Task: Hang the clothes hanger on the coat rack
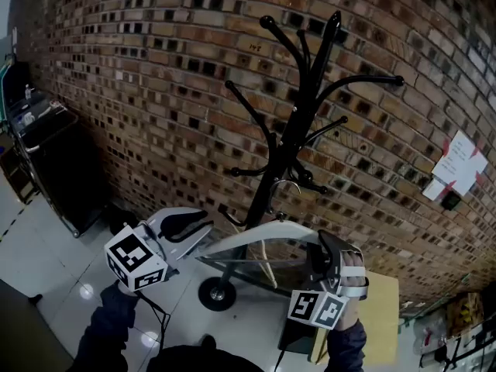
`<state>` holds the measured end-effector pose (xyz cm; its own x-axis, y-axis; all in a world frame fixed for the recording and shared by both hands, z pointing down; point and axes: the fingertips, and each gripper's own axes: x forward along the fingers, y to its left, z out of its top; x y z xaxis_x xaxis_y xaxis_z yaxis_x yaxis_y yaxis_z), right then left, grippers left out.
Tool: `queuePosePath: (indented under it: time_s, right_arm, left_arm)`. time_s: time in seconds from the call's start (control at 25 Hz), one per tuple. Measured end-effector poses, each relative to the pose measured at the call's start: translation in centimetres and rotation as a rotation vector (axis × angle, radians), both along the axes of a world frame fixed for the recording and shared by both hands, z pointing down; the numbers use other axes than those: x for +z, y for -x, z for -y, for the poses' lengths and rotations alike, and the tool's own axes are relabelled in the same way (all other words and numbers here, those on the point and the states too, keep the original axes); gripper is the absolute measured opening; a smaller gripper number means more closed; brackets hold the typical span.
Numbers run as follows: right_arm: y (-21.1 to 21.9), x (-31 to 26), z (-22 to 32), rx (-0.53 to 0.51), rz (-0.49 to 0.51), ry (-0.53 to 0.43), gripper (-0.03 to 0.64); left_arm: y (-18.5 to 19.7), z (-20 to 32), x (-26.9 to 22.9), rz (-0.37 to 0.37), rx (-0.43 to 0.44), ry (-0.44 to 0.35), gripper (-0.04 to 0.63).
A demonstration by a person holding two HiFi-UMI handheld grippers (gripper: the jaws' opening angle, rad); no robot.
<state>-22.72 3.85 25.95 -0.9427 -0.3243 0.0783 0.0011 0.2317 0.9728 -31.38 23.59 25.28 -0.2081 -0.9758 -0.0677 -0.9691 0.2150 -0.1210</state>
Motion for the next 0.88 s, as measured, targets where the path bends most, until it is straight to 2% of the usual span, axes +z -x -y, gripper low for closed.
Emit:
queuePosePath:
  time_s: [0.24,0.4,0.52,0.68,0.88]
  right_arm:
    - [0.6,-1.5,-0.8,-0.053,0.008,-0.044,0.115]
    - [0.0,-2.5,-1.1,-0.049,0.037,-0.029,0.114]
    - [-1.1,-3.1,-1.4,-0.034,0.049,-0.017,0.115]
    - [-1.7,-3.7,-2.5,-0.021,0.028,-0.02,0.117]
    - [-3.0,-3.0,-4.1,-0.011,0.026,-0.045,0.115]
  left_arm:
    - [1.0,0.2,-0.3,-0.007,0.017,-0.013,0.083]
    - [0.6,0.6,-0.1,-0.03,0.109,-0.007,0.083]
    - [0.0,0.8,-1.3,0.009,0.177,0.004,0.083]
    - [-1.3,0.8,-4.0,0.042,0.28,-0.027,0.083]
    - [-2.8,1.1,-3.4,0.067,0.332,-0.012,0.083]
